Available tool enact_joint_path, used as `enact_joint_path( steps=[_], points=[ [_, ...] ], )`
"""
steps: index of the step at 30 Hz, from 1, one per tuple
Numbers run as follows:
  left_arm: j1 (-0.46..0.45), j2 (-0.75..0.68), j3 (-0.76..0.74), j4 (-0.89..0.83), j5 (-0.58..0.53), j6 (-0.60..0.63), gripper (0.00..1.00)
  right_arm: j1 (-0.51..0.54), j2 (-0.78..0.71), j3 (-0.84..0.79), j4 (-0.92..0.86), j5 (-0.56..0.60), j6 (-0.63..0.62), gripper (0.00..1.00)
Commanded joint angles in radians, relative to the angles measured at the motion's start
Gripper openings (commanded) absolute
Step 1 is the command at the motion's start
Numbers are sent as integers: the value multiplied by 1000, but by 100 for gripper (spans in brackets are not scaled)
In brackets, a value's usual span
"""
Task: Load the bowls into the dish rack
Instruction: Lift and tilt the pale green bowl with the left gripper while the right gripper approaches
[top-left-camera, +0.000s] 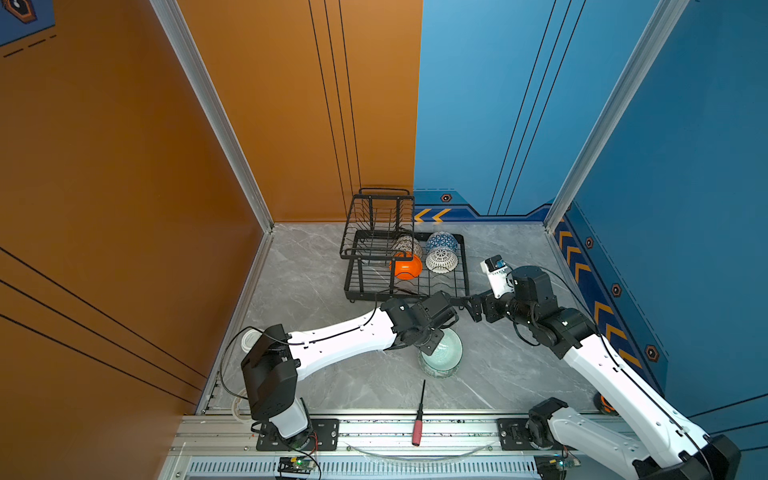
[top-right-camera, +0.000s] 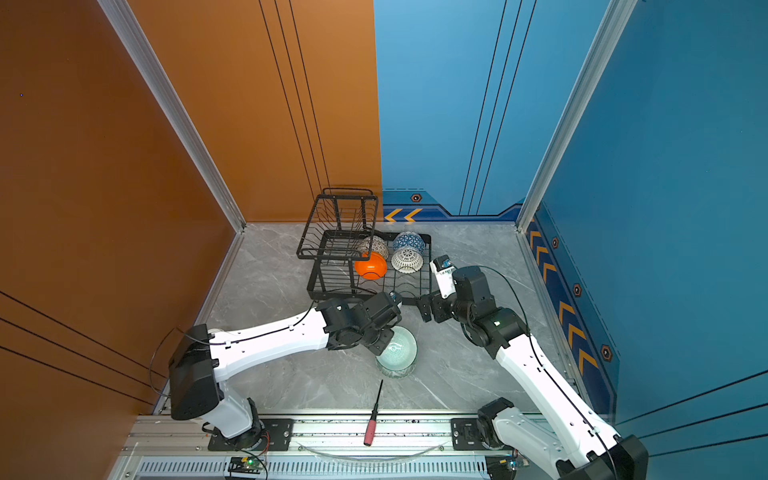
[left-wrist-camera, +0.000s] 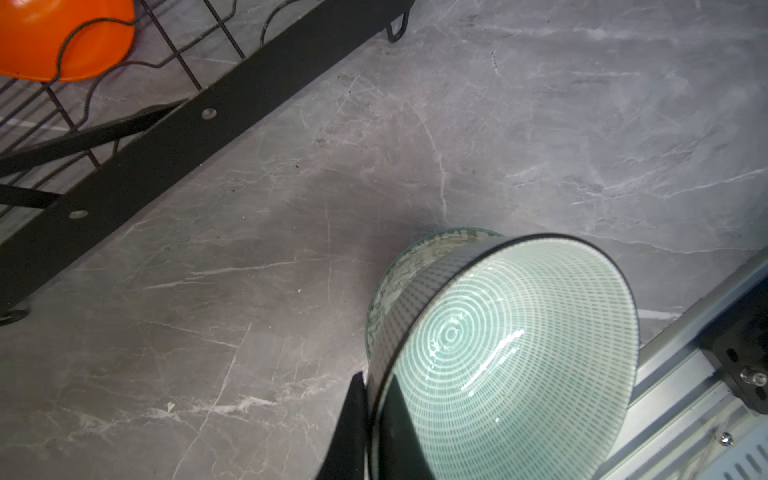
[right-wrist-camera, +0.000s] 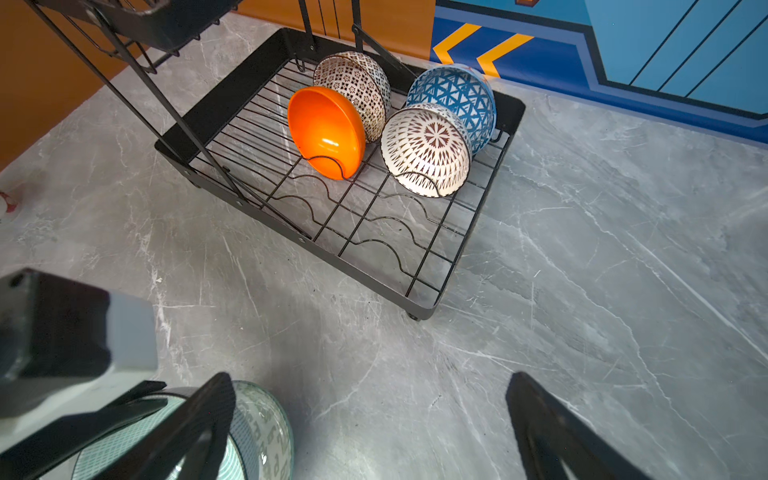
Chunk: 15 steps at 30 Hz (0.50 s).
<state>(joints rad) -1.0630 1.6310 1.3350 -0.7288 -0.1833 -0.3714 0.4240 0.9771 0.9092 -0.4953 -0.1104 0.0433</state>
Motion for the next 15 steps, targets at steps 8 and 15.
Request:
enact_joint_path(
  steps=[8,15],
  points=[
    [110,-204,-134,228,-1,60,0,18,-109,30,-130,14,173,100],
    [146,-337,-250,396,-73,135,0,149,-54,112,-156,18,328,100]
  ],
)
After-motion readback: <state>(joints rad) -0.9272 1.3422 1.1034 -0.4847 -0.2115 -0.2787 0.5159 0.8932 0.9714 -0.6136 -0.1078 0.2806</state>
